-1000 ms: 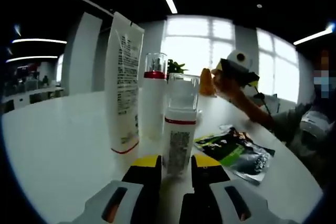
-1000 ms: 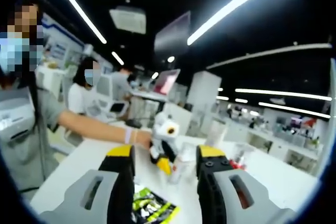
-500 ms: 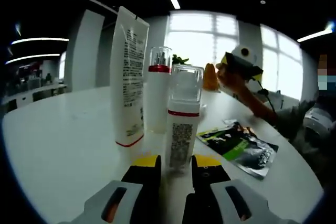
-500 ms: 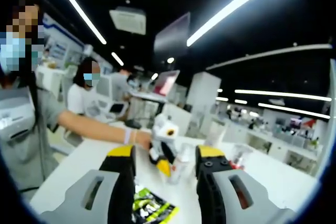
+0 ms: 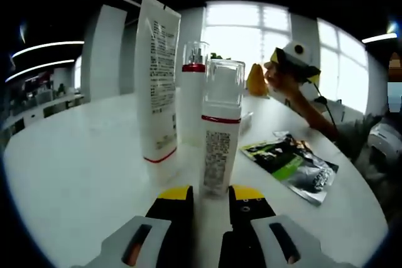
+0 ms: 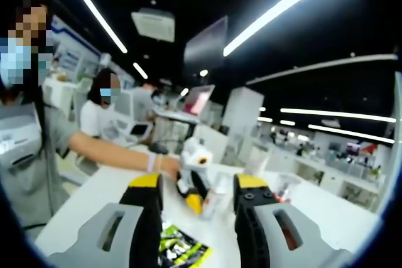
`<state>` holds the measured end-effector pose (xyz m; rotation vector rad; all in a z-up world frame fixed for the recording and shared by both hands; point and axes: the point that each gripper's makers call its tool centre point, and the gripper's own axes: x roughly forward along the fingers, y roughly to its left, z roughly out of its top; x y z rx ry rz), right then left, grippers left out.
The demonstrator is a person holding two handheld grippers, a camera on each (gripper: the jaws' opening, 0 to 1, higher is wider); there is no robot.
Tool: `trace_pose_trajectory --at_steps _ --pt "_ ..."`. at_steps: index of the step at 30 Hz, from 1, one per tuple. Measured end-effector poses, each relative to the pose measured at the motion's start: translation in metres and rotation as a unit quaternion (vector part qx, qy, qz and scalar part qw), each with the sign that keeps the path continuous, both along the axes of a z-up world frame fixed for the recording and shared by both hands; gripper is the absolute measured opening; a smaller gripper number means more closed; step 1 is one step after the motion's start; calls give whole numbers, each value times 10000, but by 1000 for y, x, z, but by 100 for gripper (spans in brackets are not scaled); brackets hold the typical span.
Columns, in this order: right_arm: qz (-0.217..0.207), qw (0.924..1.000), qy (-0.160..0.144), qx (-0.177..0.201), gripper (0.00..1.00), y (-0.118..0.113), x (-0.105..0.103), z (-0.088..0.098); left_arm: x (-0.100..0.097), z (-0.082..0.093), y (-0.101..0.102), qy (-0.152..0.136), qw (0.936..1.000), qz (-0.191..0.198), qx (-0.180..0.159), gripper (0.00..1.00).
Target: Arrange the skincare products in the storage area until every visible bottle or jar stands upright without overlapping.
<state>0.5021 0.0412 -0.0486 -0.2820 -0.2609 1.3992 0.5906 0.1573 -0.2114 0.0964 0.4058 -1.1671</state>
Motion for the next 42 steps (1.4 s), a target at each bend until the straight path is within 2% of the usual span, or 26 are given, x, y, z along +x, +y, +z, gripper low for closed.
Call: trace_pose_trajectory --at_steps 7,9,12,14,15,16,17,18,20,22,24,26,28,30,31,34,37,40,42 --pt "-204 9996 -114 143 45 -10 8 9 -3 0 2 1 9999 112 10 23" --pt "-230 9991 -74 350 50 -16 11 17 -3 3 2 -9 9999 117 -52 23" --pt "-212 9962 111 837 64 -25 14 33 -5 8 3 -25 9998 124 -153 23" --pt "-60 9916 354 1239 80 -31 12 45 -5 9 3 -2 9998 106 -193 24" --pt "35 9881 486 1456 93 -33 11 51 -6 9 2 6 9998 87 -192 24" --pt "129 9834 651 1691 100 -36 10 58 -6 9 2 17 9998 76 -179 24" --pt "160 9804 844 1771 99 -40 10 59 -7 8 3 27 9998 69 -160 24" --pt "376 9737 967 2029 100 -41 6 68 -7 8 3 44 9999 69 -148 24" --pt "524 9645 995 2389 100 -48 4 83 -9 9 6 135 9998 98 -115 24" --pt "496 9655 955 2370 100 -53 4 85 -13 16 9 114 9997 90 -209 24" --pt "234 9712 909 2189 100 -56 8 84 -14 29 13 95 9988 164 -453 24" --pt "-50 9817 717 1762 100 -59 12 73 -16 41 17 28 9976 239 -649 25" --pt "-489 9911 511 1127 100 -65 25 52 -19 50 20 -30 9965 303 -776 27" --pt "-712 9939 545 640 100 -72 36 28 -20 56 23 -104 9956 399 -844 29" --pt "-794 9937 603 516 100 -76 43 19 -18 58 24 -115 9951 499 -848 32" --pt "-1192 9880 938 276 100 -90 69 -6 -12 57 27 -160 9947 678 -754 42" --pt "-1490 9818 1158 -205 100 -102 81 -32 -13 59 27 -191 9942 752 -738 50" --pt "-1798 9635 1679 -1054 100 -115 87 -78 -6 66 33 -364 9914 983 -780 60" --pt "-1866 9526 1816 -1576 100 -122 88 -102 -1 71 38 -406 9887 1156 -861 67"
